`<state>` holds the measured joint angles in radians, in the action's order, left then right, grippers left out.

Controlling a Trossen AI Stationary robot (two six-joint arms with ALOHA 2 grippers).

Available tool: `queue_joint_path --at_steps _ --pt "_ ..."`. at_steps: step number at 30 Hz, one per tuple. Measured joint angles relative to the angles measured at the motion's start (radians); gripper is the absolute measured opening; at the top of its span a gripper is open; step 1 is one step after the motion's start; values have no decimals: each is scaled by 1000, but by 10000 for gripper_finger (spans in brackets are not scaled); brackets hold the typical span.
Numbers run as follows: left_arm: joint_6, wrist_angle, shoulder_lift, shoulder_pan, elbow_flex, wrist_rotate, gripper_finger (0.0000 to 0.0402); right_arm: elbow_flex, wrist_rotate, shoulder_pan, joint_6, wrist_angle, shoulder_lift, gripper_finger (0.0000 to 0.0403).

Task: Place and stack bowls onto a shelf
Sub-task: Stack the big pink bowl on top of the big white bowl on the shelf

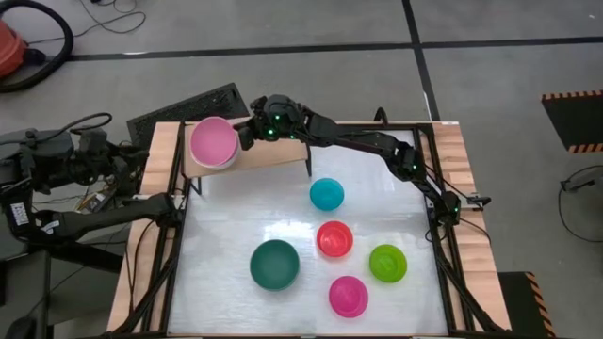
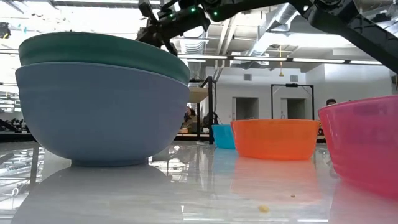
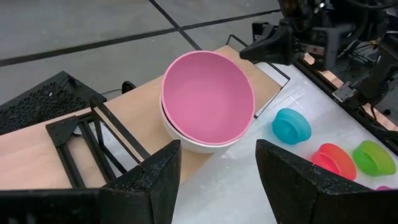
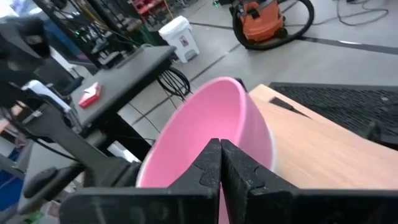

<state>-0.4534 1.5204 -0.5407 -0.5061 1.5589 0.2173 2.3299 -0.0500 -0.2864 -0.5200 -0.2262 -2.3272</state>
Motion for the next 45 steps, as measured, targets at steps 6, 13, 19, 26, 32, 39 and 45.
queue_joint_path --at_steps 6,13,19,26,32,39,45 --pt "-3 0 0 0 0 0 191 0 2 -1 -2 -17 0 26" --pt "-3 0 0 0 0 5 191 0 0 13 49 42 0 26" --pt "0 0 0 0 0 7 191 0 -2 21 50 -3 0 26" --pt "4 0 0 0 0 7 191 0 0 10 36 -20 -1 26" --pt "4 0 0 0 0 7 191 0 -11 9 24 -30 -1 26" --pt "4 0 0 0 0 7 191 -2 -38 12 5 -68 -43 26" --pt "14 0 0 0 0 7 191 8 -40 22 2 -24 -54 26"
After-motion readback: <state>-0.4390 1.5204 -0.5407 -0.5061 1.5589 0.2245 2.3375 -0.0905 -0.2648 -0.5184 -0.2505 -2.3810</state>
